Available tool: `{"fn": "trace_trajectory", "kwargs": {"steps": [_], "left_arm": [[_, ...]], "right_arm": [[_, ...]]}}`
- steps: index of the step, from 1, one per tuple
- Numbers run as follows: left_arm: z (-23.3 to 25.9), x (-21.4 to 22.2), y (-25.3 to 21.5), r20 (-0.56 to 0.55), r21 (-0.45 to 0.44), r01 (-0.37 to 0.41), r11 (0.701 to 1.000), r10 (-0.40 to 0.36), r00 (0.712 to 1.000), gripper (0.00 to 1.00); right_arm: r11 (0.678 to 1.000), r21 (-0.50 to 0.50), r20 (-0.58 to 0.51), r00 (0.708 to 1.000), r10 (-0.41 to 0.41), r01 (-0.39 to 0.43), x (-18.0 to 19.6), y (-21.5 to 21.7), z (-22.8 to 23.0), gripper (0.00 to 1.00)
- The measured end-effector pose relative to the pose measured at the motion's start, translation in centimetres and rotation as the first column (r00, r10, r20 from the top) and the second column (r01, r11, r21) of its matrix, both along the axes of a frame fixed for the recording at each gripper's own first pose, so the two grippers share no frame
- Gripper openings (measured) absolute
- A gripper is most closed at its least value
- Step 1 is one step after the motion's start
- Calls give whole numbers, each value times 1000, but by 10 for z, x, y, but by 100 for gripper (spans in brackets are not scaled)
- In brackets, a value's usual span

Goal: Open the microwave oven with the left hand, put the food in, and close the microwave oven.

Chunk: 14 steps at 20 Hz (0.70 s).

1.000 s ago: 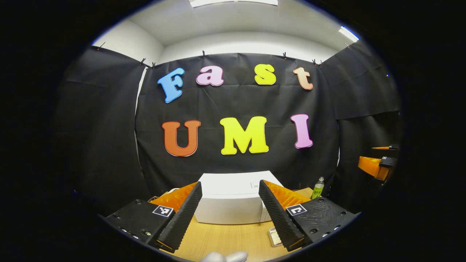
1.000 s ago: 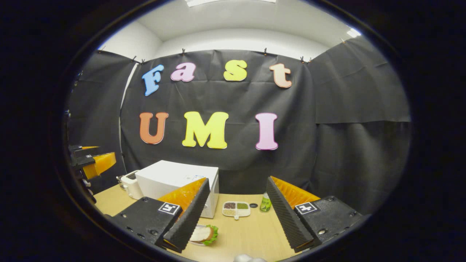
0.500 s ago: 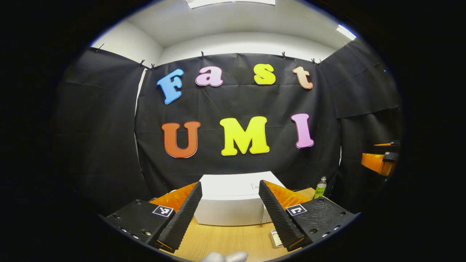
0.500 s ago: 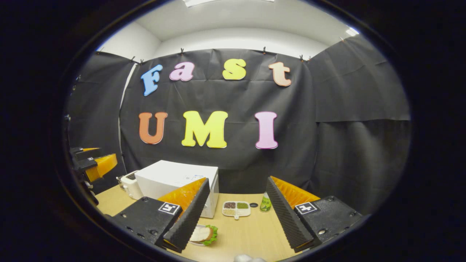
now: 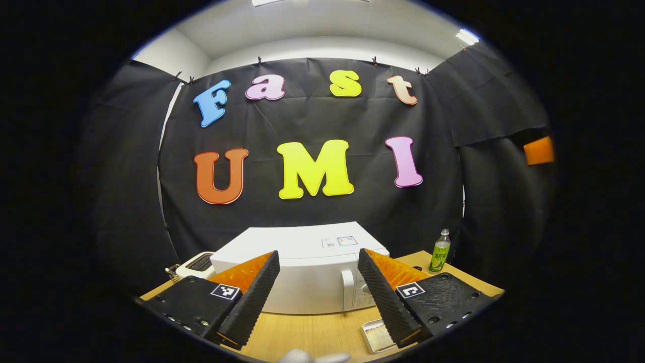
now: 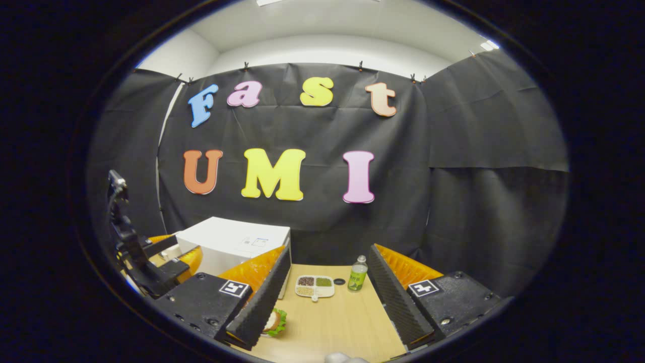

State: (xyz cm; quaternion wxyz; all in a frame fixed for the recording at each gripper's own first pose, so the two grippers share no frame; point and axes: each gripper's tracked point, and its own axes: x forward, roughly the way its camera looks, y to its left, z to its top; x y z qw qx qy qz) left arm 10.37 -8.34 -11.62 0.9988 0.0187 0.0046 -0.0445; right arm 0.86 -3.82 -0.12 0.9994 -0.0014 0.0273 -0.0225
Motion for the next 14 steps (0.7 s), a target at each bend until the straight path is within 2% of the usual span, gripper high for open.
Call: {"fn": "trace_trajectory", "kwargs": {"steps": [1,2,3,4,6,7,8,9,10,11,14], "left_arm": [[-14,11,-7,-12,14,2,1000,-2,1000,96],[-29,23,-16,-21,24,6,1000,-6,1000,96],[-47,33,-25,-54,29,13,1000,-12,998,96],[-62,44,-31,-68,30,18,999,-16,998,96],[-90,64,-40,-109,20,14,1000,-12,994,93],[-102,75,-45,-128,16,14,1000,-11,992,93],[-111,83,-48,-134,8,9,1000,-7,991,89],[-118,92,-54,-134,2,9,1000,-8,991,80],[-125,100,-55,-132,3,1,1000,-1,991,89],[-130,108,-56,-131,9,-7,1000,8,991,78],[-147,119,-60,-154,-14,4,1000,-6,988,59]], "right_arm": [[1000,5,-11,1000,-3,4,0,-2,-2,92],[1000,10,-19,1000,-11,11,-1,-5,-3,100],[1000,10,-29,999,-22,22,-1,-9,-6,100],[999,7,-40,999,-34,34,-2,-13,-7,92],[998,-13,-61,997,-56,56,-6,-20,-13,92],[998,-20,-72,995,-69,67,-7,-24,-15,100],[997,-23,-80,994,-80,78,-9,-28,-17,100],[996,-29,-89,992,-90,88,-9,-31,-20,100],[994,-36,-94,990,-103,100,-11,-35,-22,100],[993,-43,-99,988,-116,112,-12,-39,-24,100],[989,-59,-108,984,-145,139,-17,-45,-26,100]]}}
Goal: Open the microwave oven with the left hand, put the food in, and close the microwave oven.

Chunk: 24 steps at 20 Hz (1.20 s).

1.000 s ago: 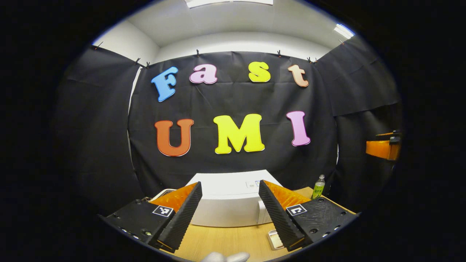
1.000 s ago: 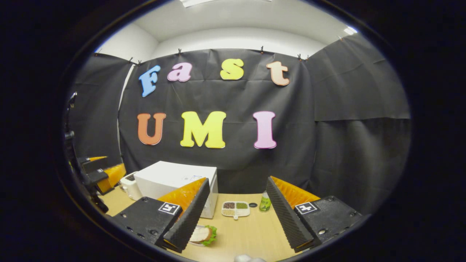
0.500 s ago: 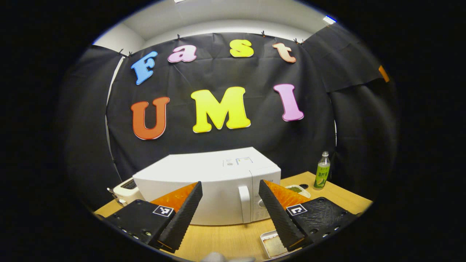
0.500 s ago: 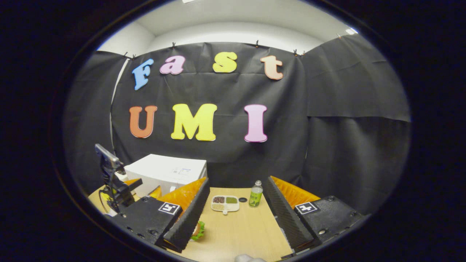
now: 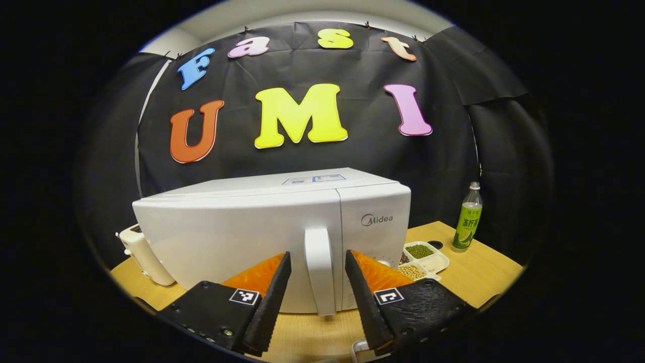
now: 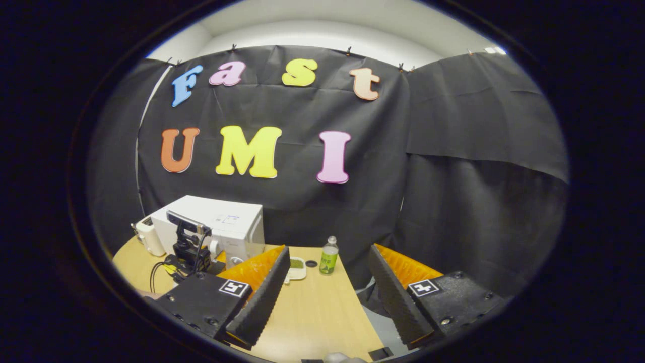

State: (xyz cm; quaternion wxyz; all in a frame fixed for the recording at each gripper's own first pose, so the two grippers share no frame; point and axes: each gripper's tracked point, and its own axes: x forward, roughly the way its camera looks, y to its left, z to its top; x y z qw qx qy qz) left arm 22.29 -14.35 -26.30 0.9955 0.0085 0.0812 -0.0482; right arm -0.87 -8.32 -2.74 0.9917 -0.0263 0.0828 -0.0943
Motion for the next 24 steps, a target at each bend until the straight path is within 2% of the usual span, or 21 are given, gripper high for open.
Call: {"fn": "trace_trajectory", "kwargs": {"steps": [1,3,4,5,6,9,11,12,13,15,16,20,23,24], "left_arm": [[-3,2,0,-6,-14,-1,1000,1,1000,66],[-7,0,0,-19,-43,9,999,-10,1000,24],[-6,1,0,-27,-49,14,999,-16,1000,27],[-6,0,0,-34,-53,22,998,-23,999,14],[-6,-1,0,-41,-67,33,997,-36,999,21],[-7,-3,-2,-79,-97,81,992,-89,993,11],[-8,-10,-1,-101,-95,102,990,-112,989,11],[-8,-22,2,-103,-93,102,990,-112,988,0],[-10,-38,6,-94,-83,112,990,-120,988,6],[-6,-62,12,-70,-80,137,987,-142,987,5],[-8,-74,18,-72,-85,148,985,-155,985,5],[-9,-113,36,-79,-65,195,979,-200,977,5],[-9,-139,54,-85,-44,195,980,-198,976,5],[-11,-148,61,-89,-37,192,981,-194,977,8]], "right_arm": [[1000,-7,0,1000,-6,6,-3,-1,2,100],[1000,-20,-3,1000,-14,13,-7,-1,3,100],[1000,-23,-2,1000,-12,12,-8,0,4,100],[1000,-22,-4,1000,-7,7,-7,2,4,100],[1000,-16,-7,1000,7,-7,-6,7,4,100],[998,14,-14,998,63,-63,0,28,4,100],[995,14,-3,995,97,-97,3,39,9,99],[994,9,1,994,113,-113,5,45,11,99],[992,-6,1,992,124,-124,7,48,10,99],[988,-22,5,988,155,-154,11,60,11,100],[984,-19,5,984,178,-178,11,68,8,92],[969,-3,2,969,249,-249,15,97,1,97],[957,2,8,957,291,-292,15,114,1,96],[953,1,11,953,303,-303,16,120,1,96]]}}
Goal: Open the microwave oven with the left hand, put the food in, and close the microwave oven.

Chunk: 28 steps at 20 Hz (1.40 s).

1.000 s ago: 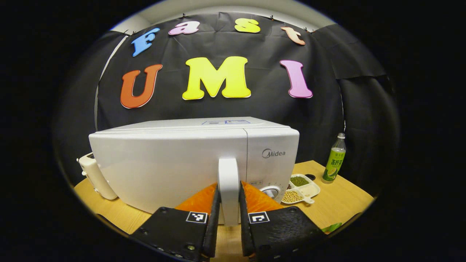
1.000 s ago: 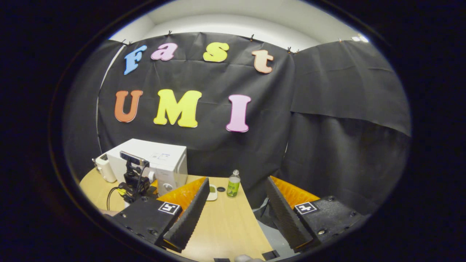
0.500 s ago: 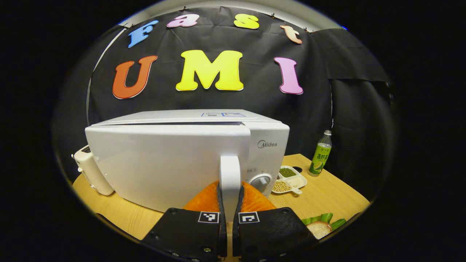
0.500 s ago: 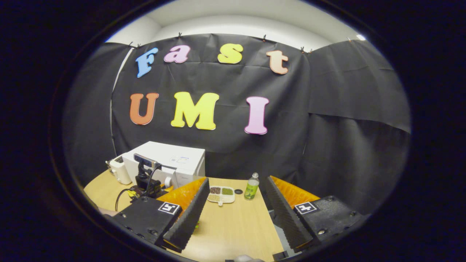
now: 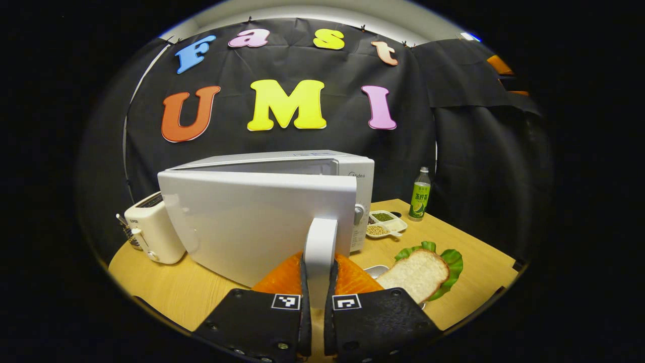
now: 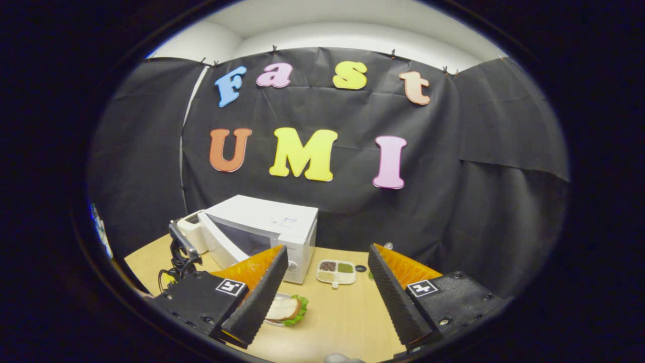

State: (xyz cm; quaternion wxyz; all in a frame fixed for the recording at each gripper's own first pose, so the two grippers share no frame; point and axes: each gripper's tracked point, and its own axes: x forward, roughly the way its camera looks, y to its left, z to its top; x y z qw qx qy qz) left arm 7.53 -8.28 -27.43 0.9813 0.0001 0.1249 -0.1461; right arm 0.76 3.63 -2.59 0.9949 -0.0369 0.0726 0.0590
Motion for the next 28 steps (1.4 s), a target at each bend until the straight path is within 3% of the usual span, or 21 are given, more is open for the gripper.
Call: {"fn": "trace_trajectory", "kwargs": {"steps": [8,9,10,11,13,14,15,16,17,20,23,26,28], "left_arm": [[-1,-37,47,2,78,-50,996,50,999,26],[1,-38,53,4,75,-51,996,51,999,34],[3,-39,56,7,64,-58,996,58,998,53],[4,-40,62,7,67,-72,995,72,997,64],[13,-40,75,36,72,-102,992,99,994,74],[9,-44,77,13,66,-105,992,104,994,89],[9,-46,80,11,59,-109,992,109,994,98],[10,-49,83,9,64,-115,991,114,993,96],[10,-53,88,10,70,-121,990,121,993,96],[8,-68,106,-3,80,-140,987,141,990,97],[7,-85,132,-6,91,-172,981,173,985,96],[4,-99,165,-22,102,-225,969,228,973,97],[2,-109,189,-28,113,-265,958,270,963,97]], "right_arm": [[999,-23,33,999,36,-35,-10,20,3,96],[999,-25,35,999,36,-35,-11,21,3,96],[999,-23,33,999,35,-35,-12,21,2,96],[999,-17,27,999,35,-34,-13,21,0,96],[999,-6,23,999,33,-33,-14,21,-1,96],[999,-4,23,999,33,-33,-16,22,-2,96],[999,-3,19,999,36,-36,-16,24,-3,96],[999,-4,20,999,40,-39,-17,26,-4,100],[999,-6,22,999,43,-43,-17,27,-4,96],[998,0,17,998,66,-66,-16,39,-7,100],[996,1,10,996,94,-94,-15,54,-11,96],[992,11,-5,992,122,-122,-15,68,-18,100],[990,19,-20,990,142,-141,-14,79,-24,96]]}}
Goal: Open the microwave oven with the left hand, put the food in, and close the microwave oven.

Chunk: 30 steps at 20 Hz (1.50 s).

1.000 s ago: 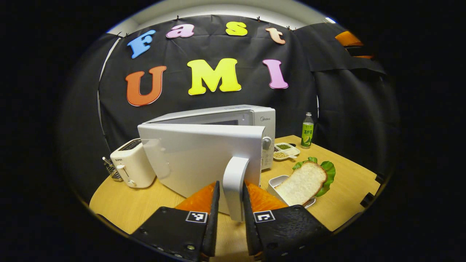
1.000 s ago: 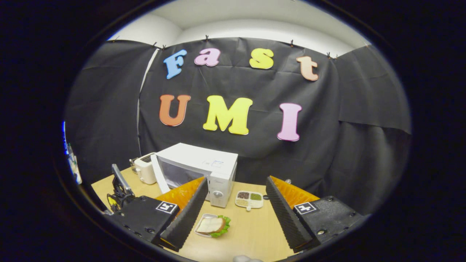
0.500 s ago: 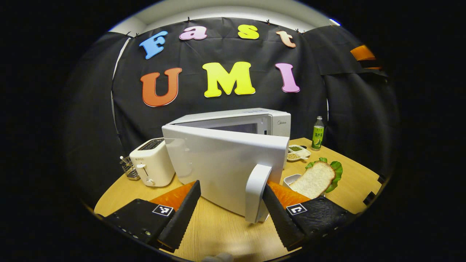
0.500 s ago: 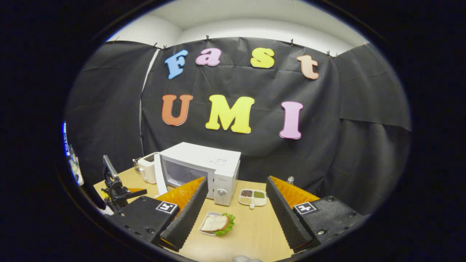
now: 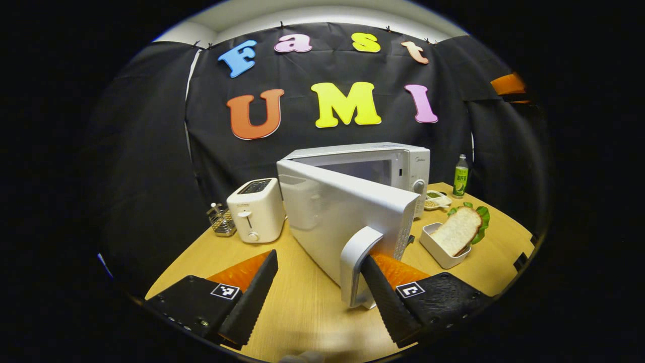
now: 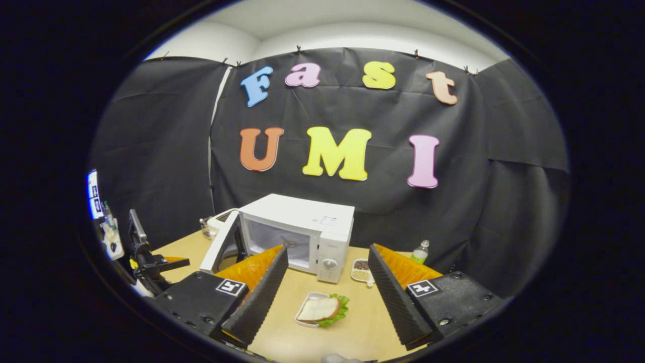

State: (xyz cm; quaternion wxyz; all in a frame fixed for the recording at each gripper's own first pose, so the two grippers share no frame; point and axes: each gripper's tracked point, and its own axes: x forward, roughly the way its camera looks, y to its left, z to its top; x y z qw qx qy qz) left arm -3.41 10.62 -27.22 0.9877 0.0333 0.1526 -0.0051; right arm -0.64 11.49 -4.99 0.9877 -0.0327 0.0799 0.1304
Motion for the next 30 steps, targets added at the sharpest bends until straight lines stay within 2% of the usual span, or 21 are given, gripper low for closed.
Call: {"fn": "trace_trajectory", "kwargs": {"steps": [4,5,8,9,10,12,14,15,17,19,22,23,26,28,30], "left_arm": [[-6,-18,48,-27,0,-79,997,79,997,97],[-8,-22,58,-36,-13,-95,995,95,995,97],[-12,-31,80,-64,-67,-127,990,123,990,97],[-13,-33,85,-70,-69,-134,989,129,989,97],[-13,-37,91,-71,-58,-140,988,136,988,97],[-11,-44,106,-68,-17,-162,987,160,985,97],[-12,-53,127,-77,8,-205,979,205,976,97],[-11,-57,139,-80,16,-231,973,232,970,97],[-6,-64,147,-78,0,-263,965,263,962,97],[3,-70,152,-67,19,-279,960,279,958,97],[24,-72,151,-40,23,-282,959,283,958,97],[32,-72,149,-30,26,-283,959,283,959,96],[56,-69,138,2,32,-276,961,276,961,97],[71,-67,129,13,41,-270,962,270,963,97],[88,-65,121,33,57,-272,961,270,962,97]], "right_arm": [[999,-6,-18,999,32,-32,3,17,-7,100],[999,-6,-20,999,39,-39,4,21,-8,96],[998,3,-30,998,62,-62,7,32,-12,96],[998,6,-37,997,65,-65,9,34,-14,100],[998,7,-40,997,68,-67,10,34,-16,96],[998,3,-50,997,63,-63,16,34,-22,100],[998,9,-53,996,67,-66,21,35,-26,96],[998,10,-55,996,66,-65,24,34,-29,100],[998,11,-69,996,64,-63,32,29,-38,100],[998,18,-89,994,64,-63,41,22,-49,96],[998,1,-133,990,55,-56,58,5,-78,100],[999,-5,-148,988,51,-53,64,-2,-89,96],[999,17,-243,969,40,-37,77,-19,-135,100],[999,27,-322,946,45,-39,84,-28,-171,97],[998,50,-396,916,62,-45,90,-33,-203,100]]}}
